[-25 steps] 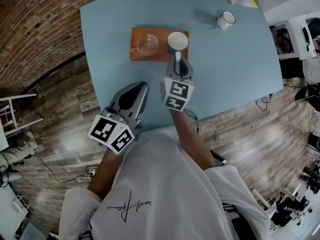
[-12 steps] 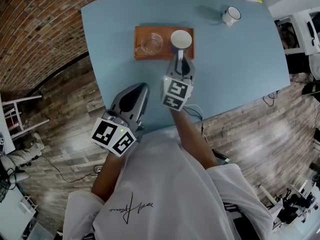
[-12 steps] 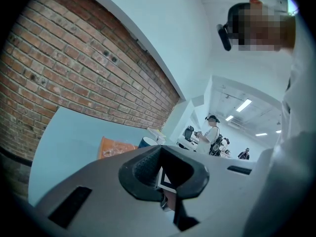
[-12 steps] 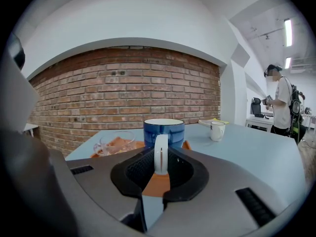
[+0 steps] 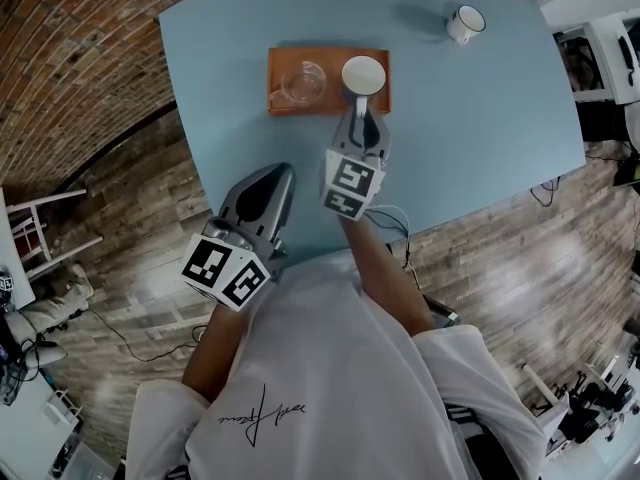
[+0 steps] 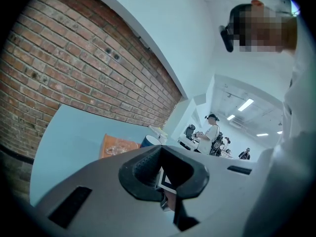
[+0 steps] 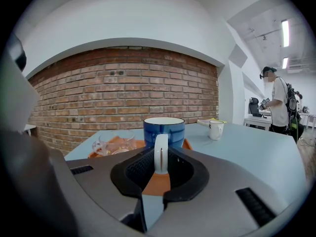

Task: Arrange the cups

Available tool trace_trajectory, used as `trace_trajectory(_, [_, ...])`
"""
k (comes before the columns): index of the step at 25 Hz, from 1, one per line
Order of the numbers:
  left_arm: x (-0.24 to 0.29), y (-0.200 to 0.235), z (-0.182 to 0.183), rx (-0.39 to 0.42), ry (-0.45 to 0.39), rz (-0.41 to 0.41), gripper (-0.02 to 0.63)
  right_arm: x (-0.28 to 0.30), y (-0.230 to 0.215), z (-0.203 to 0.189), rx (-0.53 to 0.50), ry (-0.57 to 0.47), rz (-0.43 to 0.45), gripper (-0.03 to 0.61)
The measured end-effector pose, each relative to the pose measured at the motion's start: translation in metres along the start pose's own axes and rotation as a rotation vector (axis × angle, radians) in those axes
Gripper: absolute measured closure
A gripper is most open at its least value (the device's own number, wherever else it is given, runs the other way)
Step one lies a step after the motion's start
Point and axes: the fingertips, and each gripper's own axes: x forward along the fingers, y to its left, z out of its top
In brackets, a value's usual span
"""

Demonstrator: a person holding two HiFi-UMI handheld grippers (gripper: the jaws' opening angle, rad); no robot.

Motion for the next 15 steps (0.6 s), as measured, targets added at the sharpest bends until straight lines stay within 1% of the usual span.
trace_trajectory(6, [0.0019,-0.0004,0.0001,-0.049,-0.016,0.003,0.604,-0.0018,0.0010,-0.0035,-0.012,-0.012,-0.021,0.517])
trace_trajectory(11, [0.0010,0.0008,-0.0020,-0.048,-0.014,0.012,0.604,-0.0007,0.0042,-0.0064,0.008,-0.003,-0.009,0.515])
trace_trajectory(12, [0.0007,0.0011,-0.0024,-0.050,-0.015,0.013,0.604,-0.0007,0.0046,-0.0079,0.010,0.003,-0.004,0.504])
trace_trajectory(13, [0.0006,0.0012,-0.0026,-0.054,-0.017,0.014,0.604,-0.0010,0.0050,-0.0090,0.011,0.007,0.002,0.478])
trace_trajectory(15, [0.0004,0.0017,-0.0019,-0.066,-0.023,0.015,0.604,-0.0017,0.0053,-0.0094,0.014,0.011,0.010,0.460])
